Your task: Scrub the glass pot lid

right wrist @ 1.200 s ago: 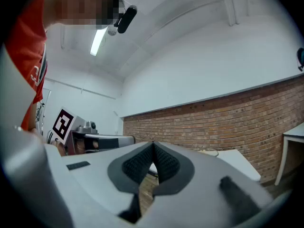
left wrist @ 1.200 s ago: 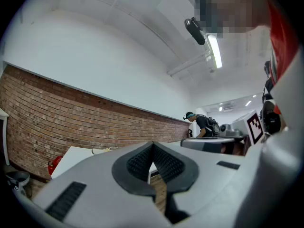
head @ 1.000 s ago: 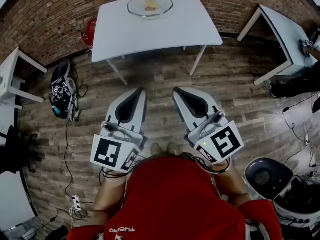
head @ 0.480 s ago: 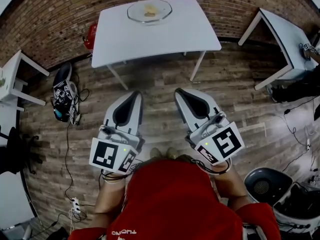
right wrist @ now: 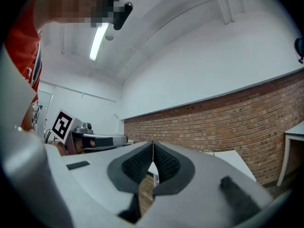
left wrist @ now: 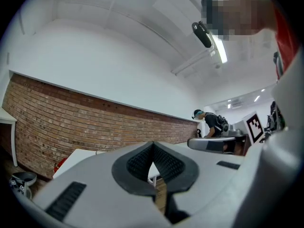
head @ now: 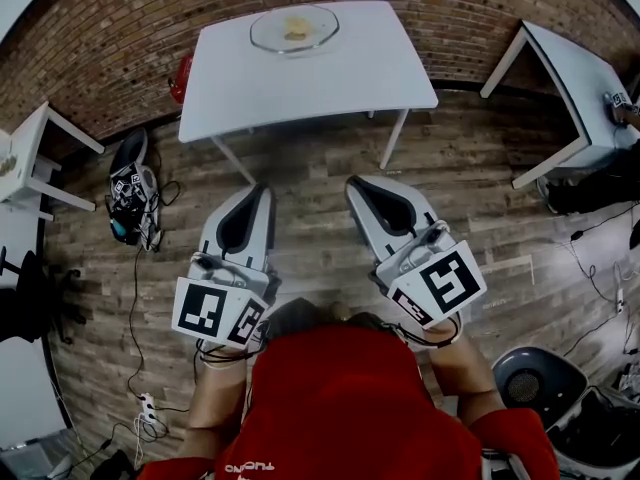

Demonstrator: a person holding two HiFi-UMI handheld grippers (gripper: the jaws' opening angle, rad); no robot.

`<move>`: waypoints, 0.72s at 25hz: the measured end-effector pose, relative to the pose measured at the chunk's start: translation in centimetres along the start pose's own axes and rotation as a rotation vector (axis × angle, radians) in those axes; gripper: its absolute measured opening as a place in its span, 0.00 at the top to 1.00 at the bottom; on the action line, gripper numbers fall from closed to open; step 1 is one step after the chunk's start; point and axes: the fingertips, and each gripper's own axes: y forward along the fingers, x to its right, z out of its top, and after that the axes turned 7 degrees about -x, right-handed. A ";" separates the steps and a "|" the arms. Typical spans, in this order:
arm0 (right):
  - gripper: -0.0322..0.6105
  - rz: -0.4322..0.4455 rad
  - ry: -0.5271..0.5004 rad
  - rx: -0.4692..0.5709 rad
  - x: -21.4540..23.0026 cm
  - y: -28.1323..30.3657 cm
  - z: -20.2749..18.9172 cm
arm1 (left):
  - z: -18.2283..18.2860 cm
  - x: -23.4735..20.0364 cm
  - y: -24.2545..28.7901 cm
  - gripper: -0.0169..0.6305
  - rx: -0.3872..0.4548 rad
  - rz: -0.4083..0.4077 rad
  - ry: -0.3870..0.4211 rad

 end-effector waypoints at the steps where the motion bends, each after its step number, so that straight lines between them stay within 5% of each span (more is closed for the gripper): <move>1: 0.90 0.005 -0.001 -0.002 0.2 0.0 -0.1 | 0.0 0.0 0.2 0.95 0.000 0.005 -0.001; 18: 0.90 0.009 -0.016 -0.018 5.1 6.4 0.0 | 0.6 -5.5 6.2 0.95 0.012 0.016 0.004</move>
